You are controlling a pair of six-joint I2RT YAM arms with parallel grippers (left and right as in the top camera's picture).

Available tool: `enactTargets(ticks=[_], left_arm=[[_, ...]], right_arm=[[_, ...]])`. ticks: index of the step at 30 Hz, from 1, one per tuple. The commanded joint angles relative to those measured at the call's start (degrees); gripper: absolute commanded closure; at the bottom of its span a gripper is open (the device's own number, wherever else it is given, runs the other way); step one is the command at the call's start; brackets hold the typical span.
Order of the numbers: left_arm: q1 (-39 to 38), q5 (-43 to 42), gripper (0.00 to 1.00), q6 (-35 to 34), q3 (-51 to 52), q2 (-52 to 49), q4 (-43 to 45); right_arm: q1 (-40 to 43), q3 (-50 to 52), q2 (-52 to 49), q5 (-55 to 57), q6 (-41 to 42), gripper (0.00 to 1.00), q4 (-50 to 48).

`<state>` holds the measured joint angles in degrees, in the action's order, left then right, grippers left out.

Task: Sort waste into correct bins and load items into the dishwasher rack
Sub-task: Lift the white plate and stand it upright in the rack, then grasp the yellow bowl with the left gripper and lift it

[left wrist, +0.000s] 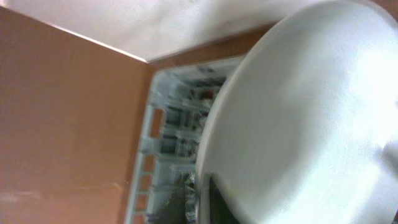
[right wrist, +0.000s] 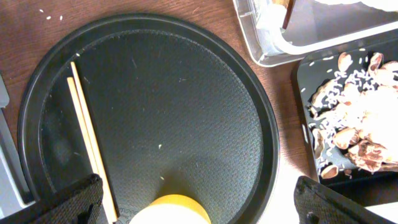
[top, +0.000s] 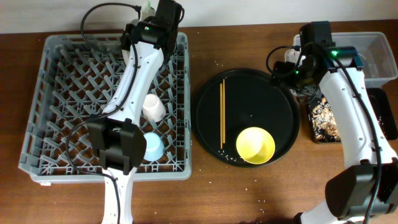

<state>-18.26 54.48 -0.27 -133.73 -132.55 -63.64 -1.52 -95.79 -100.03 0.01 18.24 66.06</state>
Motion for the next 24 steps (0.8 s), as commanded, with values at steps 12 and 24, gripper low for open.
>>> enactTargets(ticks=[12, 24], left_arm=[[-8.3, -75.6, 0.26, -8.8, -14.6, -3.8, -25.6], [-24.0, -65.2, 0.35, -13.0, -0.2, -10.1, -16.4]], right_arm=[[0.1, -0.8, 0.3, 0.7, 0.5, 0.02, 0.2], [21.0, -16.0, 4.4, -5.4, 0.5, 0.02, 9.0]])
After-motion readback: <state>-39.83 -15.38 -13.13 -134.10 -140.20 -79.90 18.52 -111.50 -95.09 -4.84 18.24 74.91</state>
